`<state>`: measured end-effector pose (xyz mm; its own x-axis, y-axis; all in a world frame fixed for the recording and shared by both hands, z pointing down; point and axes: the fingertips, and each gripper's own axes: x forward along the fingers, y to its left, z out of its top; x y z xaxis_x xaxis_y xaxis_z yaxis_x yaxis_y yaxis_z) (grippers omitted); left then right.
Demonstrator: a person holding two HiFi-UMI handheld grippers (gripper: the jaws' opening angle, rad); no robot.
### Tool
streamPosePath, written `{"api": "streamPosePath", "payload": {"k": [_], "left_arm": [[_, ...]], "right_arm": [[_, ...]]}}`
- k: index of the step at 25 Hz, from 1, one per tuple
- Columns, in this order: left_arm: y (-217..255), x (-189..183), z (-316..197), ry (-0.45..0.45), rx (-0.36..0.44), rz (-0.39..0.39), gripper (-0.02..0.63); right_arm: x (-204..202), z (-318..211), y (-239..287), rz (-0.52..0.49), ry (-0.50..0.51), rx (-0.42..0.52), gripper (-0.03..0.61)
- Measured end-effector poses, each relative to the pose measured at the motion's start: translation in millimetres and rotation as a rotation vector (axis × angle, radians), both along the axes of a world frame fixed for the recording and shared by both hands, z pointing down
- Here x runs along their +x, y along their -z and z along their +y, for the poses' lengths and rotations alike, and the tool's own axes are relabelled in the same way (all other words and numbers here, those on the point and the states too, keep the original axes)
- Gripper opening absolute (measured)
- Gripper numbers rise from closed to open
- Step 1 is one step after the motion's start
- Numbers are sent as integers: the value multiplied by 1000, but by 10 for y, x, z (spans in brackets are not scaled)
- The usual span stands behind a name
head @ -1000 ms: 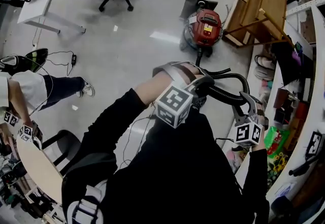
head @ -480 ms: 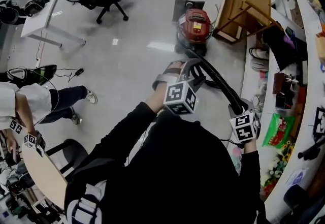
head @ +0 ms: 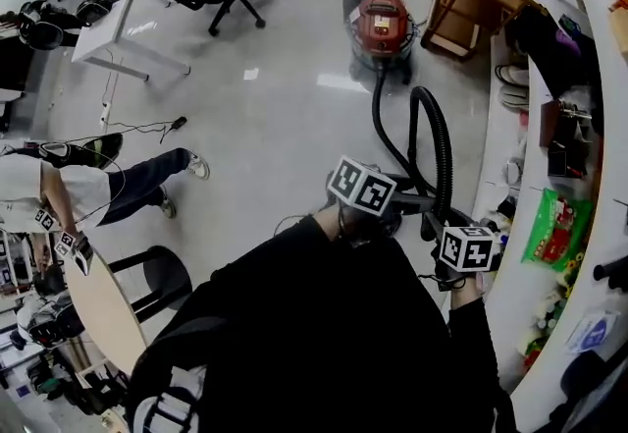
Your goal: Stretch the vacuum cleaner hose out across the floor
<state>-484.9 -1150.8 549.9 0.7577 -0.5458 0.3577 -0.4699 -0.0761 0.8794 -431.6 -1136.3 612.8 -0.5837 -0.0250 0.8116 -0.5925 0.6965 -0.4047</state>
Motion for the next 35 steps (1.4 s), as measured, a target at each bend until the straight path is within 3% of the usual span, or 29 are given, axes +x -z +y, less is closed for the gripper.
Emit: {"api": "streamPosePath", "payload": {"k": [2,5,9,10,11,12,13,15,17,18,20,24,26,28,30,32,35], "left_arm": [[-52,309,-21,-33,2,-24,347],[-147,427,-7,-54,5,-85,365],[-350,525,321,-87,-58,-2,362],[-351,533,447,-101,-39,3,342],[-332,512,577,-113,-8,-11,226],[-304,475,711,-127,29,-40,155],[-274,436,848,-146,68,-76,127],[-230,349,1142,-191,136,-145,124],[-219,239,1486,-237,187,-202,123],[-222,173,1661,-259,207,-228,123],[-225,45,1998,-311,239,-276,123],[-138,82,2792,-495,320,-359,124],[-57,196,3129,-605,400,-428,126],[1,317,3416,-706,464,-513,127],[30,406,3675,-803,503,-609,127],[28,491,3930,-888,537,-699,127],[12,553,4229,-907,541,-793,132]], "right_arm": [[-8,190,33,-69,-34,-50,186],[-117,399,162,-149,-53,-73,167],[-358,802,360,-207,40,-24,164],[-420,947,373,-208,70,-8,164],[-472,1094,378,-211,93,6,164],[-513,1239,385,-223,108,15,164],[-541,1383,393,-238,114,19,164],[-538,1682,378,-239,121,21,168],[-424,1991,344,-222,96,1,293],[-340,2115,353,-237,65,-28,298],[-182,2229,481,-342,-38,-124,299],[-32,2001,1100,-768,-339,-284,299],[-121,1890,1241,-911,-407,-340,299],[-291,1980,1265,-966,-390,-400,302],[-439,2176,1353,-1036,-348,-479,370],[-533,2398,1497,-1112,-299,-543,382],[-534,2716,1586,-1162,-248,-550,366]]}}
